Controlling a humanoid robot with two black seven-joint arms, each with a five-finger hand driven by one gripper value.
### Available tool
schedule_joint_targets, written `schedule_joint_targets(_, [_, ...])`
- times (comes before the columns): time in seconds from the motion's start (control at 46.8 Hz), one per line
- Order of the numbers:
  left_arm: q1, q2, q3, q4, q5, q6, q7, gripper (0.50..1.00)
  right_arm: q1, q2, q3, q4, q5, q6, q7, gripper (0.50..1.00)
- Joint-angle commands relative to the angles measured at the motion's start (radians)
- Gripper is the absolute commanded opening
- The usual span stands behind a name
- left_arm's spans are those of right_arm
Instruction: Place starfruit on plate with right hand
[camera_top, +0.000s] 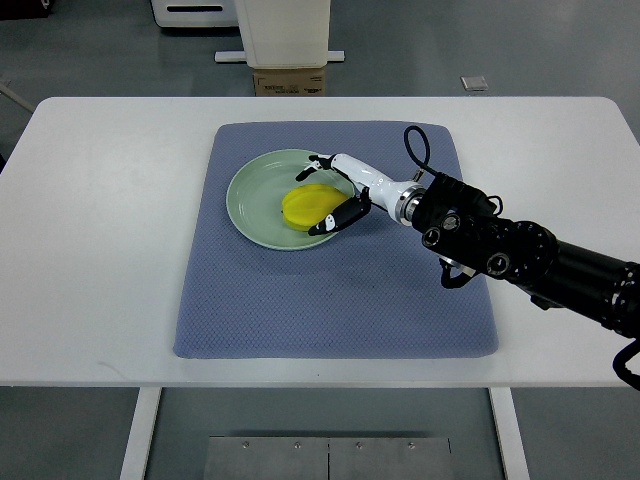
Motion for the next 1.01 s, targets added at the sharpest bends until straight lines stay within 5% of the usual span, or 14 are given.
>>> schedule_joint_targets(0.0, [0.000,0.000,0.000,0.000,0.000,0.000,0.000,1.000,0.006,0.000,0.000,0.002,0.002,0.000,0.000,0.987])
schedule_joint_targets(0.535, [0.000,0.000,0.000,0.000,0.000,0.000,0.000,1.000,0.039,-0.051,0.000,0.160,0.003,0.000,-0.001,0.987])
schedule_joint_targets(0.984, [0.000,0.000,0.000,0.000,0.000,0.000,0.000,1.000,0.022,-0.160,0.155,0.161,0.112,-0.003,-0.001,0.987])
